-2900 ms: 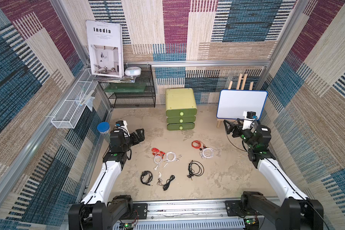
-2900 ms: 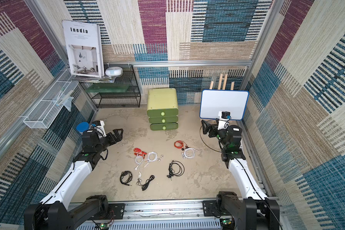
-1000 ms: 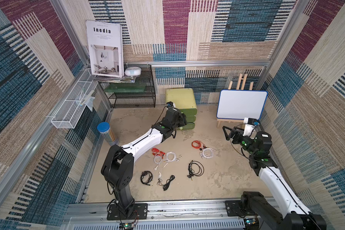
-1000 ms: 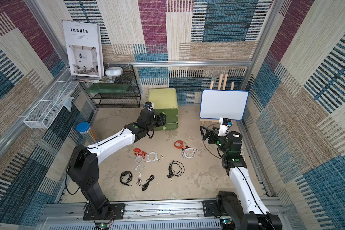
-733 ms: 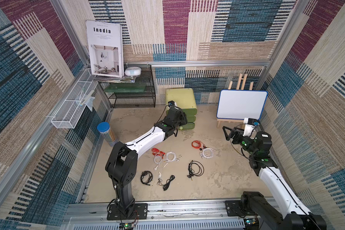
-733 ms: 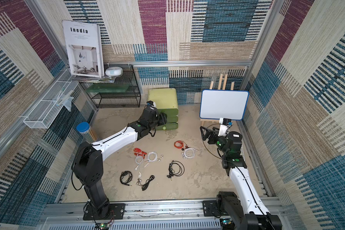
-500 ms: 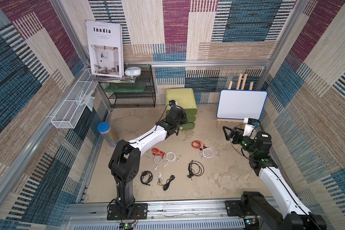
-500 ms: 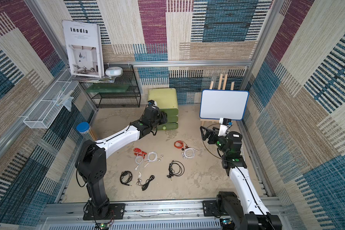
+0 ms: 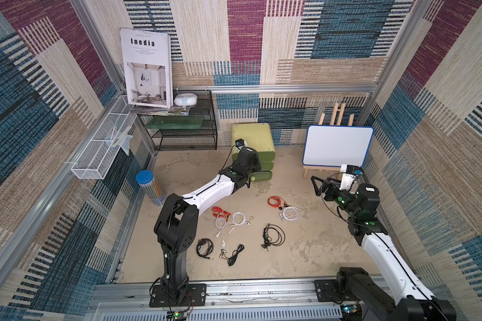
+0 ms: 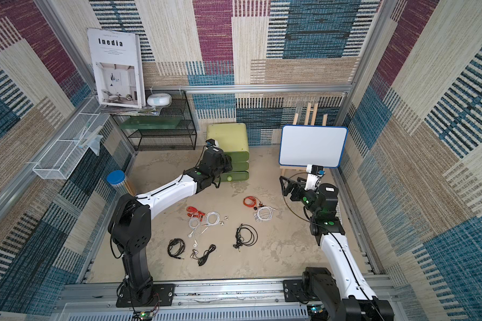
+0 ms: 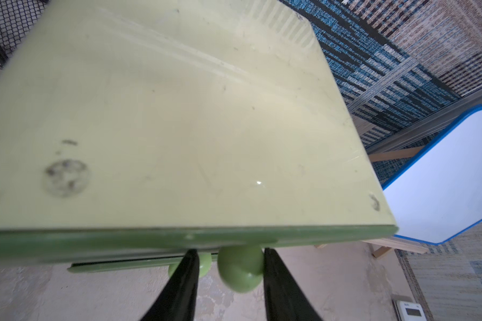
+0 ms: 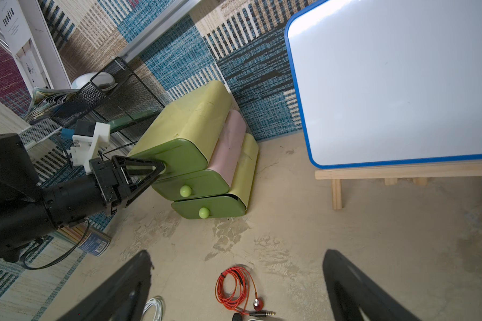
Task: Place the wired earphones into the drawer by color
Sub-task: Open the drawer in the storage box.
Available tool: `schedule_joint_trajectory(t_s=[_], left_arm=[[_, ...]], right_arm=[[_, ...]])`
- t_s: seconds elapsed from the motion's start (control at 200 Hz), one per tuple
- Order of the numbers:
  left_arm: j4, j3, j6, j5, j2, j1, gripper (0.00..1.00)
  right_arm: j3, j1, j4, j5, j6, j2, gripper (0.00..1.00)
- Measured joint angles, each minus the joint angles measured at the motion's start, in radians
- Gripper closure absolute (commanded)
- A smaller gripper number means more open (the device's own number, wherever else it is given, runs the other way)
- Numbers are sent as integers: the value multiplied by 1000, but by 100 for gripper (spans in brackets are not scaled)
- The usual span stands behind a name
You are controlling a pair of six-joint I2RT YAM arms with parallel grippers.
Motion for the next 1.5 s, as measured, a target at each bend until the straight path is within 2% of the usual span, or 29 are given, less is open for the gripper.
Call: schedule_joint_trajectory(t_s=[0.29,0.631,1.497], left_arm=[[2,25,-1,1,24,0,65],[5,27,-2,5,31,0,78],[73,-234,-31,75,-164,-13,84]], right_arm=[[0,0,0,0,0,1,0],[0,0,0,0,0,2,0],[0,0,0,15,0,2,1]])
